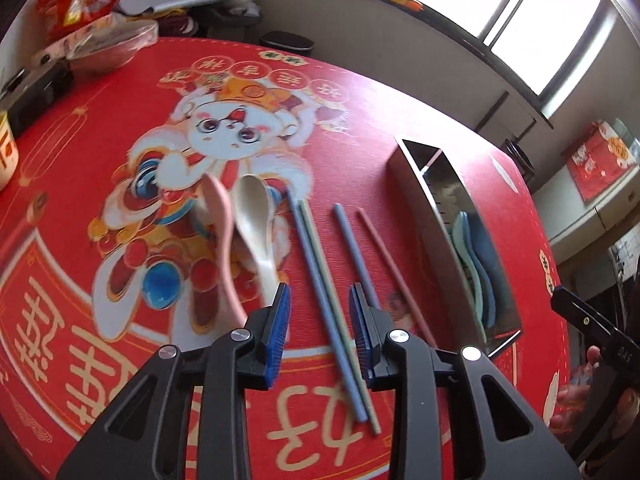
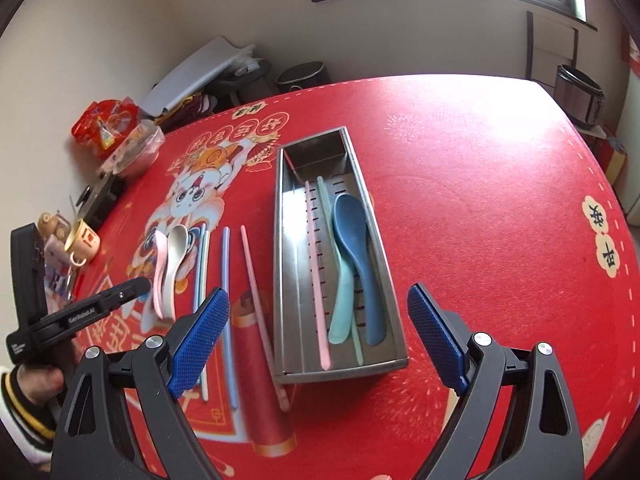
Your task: Organize utensils
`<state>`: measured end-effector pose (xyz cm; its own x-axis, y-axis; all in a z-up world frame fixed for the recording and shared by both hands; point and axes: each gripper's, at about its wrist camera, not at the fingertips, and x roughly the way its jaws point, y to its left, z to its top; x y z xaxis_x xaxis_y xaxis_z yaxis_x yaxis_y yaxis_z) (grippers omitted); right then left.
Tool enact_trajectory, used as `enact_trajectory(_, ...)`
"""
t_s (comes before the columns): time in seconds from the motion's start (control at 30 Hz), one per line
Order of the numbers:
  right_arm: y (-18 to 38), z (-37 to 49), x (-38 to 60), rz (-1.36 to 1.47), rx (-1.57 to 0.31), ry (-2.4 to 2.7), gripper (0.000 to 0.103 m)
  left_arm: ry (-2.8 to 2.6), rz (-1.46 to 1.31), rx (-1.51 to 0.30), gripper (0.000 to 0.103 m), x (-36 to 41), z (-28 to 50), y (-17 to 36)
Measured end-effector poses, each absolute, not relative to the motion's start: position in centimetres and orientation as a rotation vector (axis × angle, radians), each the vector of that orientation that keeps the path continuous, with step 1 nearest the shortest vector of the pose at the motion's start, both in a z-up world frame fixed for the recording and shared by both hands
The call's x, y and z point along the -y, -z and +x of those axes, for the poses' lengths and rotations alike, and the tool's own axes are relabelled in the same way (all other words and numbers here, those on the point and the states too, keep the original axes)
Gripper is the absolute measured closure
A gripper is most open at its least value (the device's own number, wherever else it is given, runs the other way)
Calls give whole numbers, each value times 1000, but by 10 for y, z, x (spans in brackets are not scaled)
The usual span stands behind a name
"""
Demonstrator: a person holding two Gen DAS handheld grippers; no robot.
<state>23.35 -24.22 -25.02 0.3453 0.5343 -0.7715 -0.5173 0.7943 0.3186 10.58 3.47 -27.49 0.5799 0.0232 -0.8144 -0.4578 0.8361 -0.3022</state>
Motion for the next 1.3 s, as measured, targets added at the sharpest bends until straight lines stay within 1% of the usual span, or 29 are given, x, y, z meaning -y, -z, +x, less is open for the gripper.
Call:
enact_trajectory(0.1,253,229,236,39,-1048,-687,16,-322,-561,-928,74,-62,97,286)
enact_trajectory(0.23,254,220,226,-41,-1052,-615,16,-314,-581,-939,75,-83,98,299)
enact_trajectory(0.3,256,220,224,-32,-1081,-596,15,-303,-588,-941,77,-87,100,305)
enact_trajectory(0.4,262,221,224,-9,-1134,-559,15,-290,-579,-958,82,-89,105,312)
enact_trajectory(0.7,259,214,223,8,-1132,-503,15,-246,-554,-994,88,-98,120,327)
enact_trajectory(0.77,258,214,221,10,-1133,-501,15,-250,-540,-1002,96,-99,122,328)
enact_trajectory(1.03,264,214,214,31,-1153,-507,15,-263,-508,-1028,97,-111,108,326)
enact_trajectory(1.3,274,215,202,39,-1180,-556,15,-361,-387,-1083,97,-115,76,320)
